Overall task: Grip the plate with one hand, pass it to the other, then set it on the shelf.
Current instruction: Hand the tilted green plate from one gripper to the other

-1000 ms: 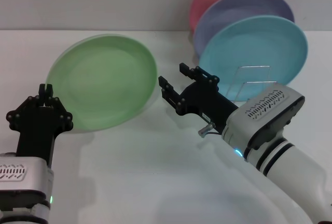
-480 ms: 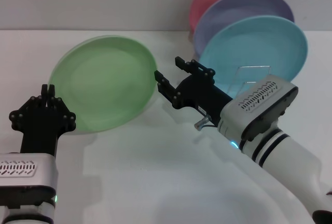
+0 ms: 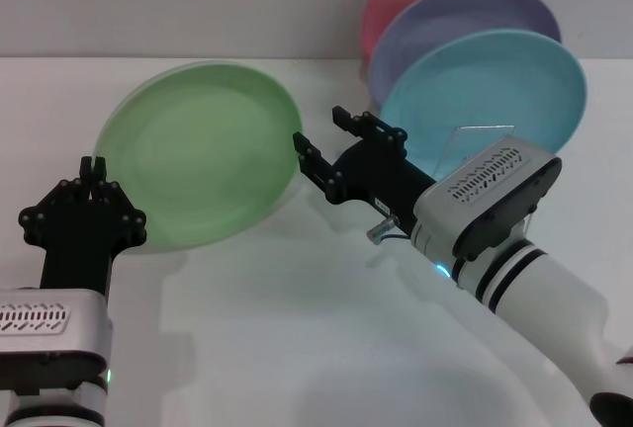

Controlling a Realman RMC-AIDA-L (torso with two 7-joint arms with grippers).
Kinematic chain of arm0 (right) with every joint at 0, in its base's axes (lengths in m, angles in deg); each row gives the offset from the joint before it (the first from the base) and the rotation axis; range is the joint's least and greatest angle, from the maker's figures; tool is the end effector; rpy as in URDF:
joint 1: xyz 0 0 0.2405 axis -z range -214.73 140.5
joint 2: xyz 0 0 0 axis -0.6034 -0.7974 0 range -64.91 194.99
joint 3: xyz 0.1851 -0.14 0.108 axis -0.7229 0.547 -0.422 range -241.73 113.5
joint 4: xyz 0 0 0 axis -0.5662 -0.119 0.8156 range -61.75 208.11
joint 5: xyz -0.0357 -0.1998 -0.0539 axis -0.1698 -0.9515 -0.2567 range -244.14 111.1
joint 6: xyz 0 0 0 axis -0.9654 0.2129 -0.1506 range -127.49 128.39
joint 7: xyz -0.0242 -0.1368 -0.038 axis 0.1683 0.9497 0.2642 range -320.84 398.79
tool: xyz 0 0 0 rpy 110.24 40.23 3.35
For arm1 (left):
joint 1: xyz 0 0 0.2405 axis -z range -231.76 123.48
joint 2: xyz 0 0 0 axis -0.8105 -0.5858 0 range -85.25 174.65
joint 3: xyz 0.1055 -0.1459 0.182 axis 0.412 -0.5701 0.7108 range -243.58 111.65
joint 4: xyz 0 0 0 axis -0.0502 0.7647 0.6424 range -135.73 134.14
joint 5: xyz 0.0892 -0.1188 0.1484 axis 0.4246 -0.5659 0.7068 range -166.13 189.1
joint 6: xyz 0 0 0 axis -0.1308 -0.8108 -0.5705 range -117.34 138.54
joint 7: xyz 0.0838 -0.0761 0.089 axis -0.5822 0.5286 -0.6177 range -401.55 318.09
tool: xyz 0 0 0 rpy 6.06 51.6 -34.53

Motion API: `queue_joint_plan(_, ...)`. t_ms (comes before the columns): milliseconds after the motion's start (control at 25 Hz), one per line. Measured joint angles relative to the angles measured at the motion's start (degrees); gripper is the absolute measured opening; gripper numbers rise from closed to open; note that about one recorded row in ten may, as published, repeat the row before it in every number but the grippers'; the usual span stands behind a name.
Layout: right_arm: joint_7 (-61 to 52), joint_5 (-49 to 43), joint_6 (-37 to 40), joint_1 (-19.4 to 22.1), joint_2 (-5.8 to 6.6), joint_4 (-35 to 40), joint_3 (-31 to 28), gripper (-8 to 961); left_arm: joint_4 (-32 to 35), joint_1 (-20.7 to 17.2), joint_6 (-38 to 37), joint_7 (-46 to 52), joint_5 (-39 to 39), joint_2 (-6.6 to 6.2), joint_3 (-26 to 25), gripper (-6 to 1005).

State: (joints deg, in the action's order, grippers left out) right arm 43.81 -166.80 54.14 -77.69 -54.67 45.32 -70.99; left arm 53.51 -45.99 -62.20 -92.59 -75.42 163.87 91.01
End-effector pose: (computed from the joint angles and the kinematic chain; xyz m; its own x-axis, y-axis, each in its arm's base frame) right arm 0.1954 0.3413 -0.1339 0.7718 -0.0454 -0.6342 -0.5258 -0.6065 -0.5964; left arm -0.2467 0.2458 -0.0747 0.8304 0.0027 0.5571 0.5561 0.0561 -0.8292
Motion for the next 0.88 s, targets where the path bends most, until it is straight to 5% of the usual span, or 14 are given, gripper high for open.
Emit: queue_joint_plan(880, 0.02, 0.01, -1.53, -1.34, -0.09, 0.16, -1.53, 487, 0.49, 0.35, -0.20, 0.25, 0.60, 0.00, 1.10, 85)
